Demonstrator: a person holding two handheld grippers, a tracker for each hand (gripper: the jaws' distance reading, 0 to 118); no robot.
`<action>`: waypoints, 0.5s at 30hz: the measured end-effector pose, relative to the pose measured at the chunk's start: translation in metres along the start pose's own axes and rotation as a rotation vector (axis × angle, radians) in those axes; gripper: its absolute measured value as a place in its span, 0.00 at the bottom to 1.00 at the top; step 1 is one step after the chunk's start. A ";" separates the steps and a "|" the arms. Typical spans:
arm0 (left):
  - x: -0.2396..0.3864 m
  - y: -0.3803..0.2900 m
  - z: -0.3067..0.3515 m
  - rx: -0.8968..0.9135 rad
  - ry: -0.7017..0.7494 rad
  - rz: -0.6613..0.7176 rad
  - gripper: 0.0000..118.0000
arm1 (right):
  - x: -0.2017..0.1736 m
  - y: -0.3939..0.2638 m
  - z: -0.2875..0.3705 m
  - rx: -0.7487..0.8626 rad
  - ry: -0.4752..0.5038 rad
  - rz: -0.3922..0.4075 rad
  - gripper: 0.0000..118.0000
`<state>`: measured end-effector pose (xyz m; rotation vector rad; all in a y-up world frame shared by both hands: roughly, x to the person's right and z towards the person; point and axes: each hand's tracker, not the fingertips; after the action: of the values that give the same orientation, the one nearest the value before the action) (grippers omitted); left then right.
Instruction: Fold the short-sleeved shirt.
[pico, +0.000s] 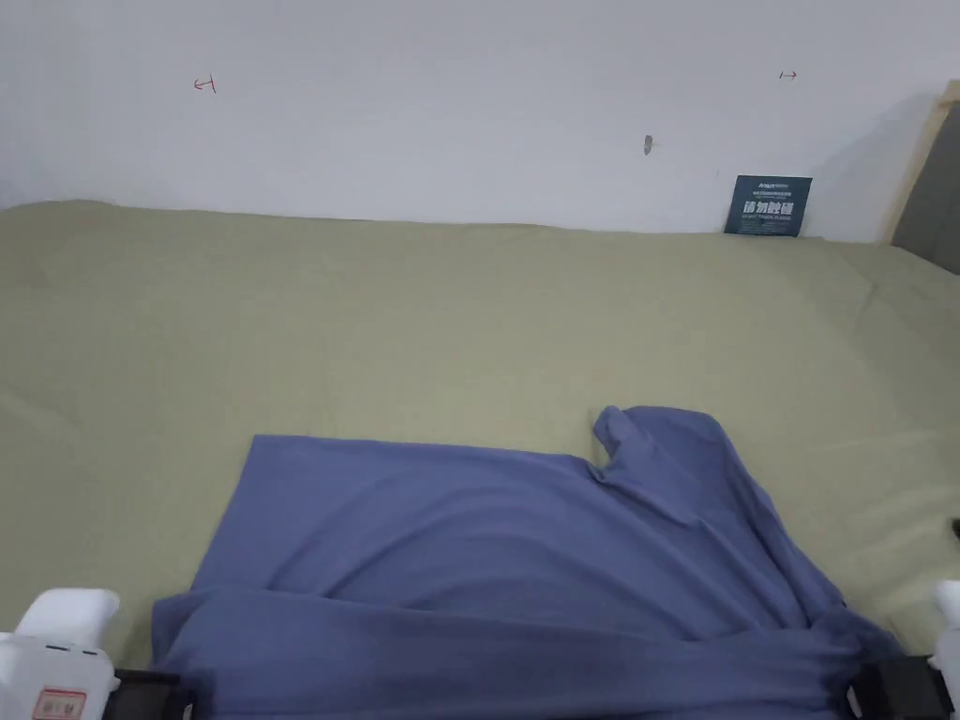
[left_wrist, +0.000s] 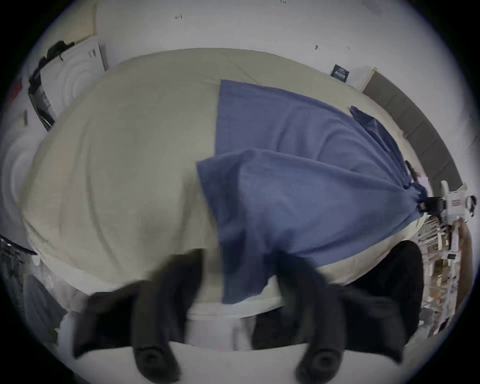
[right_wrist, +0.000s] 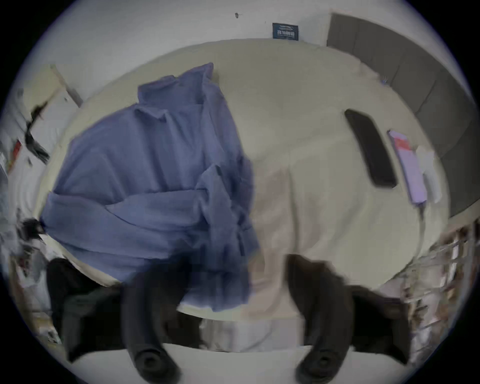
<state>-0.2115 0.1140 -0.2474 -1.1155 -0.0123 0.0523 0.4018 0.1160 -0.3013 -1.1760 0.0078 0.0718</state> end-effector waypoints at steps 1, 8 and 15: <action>-0.001 0.002 0.009 0.011 0.001 0.005 0.72 | -0.002 0.001 0.011 0.041 -0.023 0.018 0.73; 0.023 0.024 0.049 0.152 0.015 0.085 0.42 | -0.032 0.012 0.046 0.161 0.064 -0.004 0.39; 0.063 0.044 0.032 0.160 -0.002 0.018 0.00 | -0.069 0.025 0.027 0.175 0.079 0.032 0.00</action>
<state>-0.1517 0.1649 -0.2741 -0.9559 -0.0003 0.0694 0.3302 0.1470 -0.3108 -1.0037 0.1012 0.0518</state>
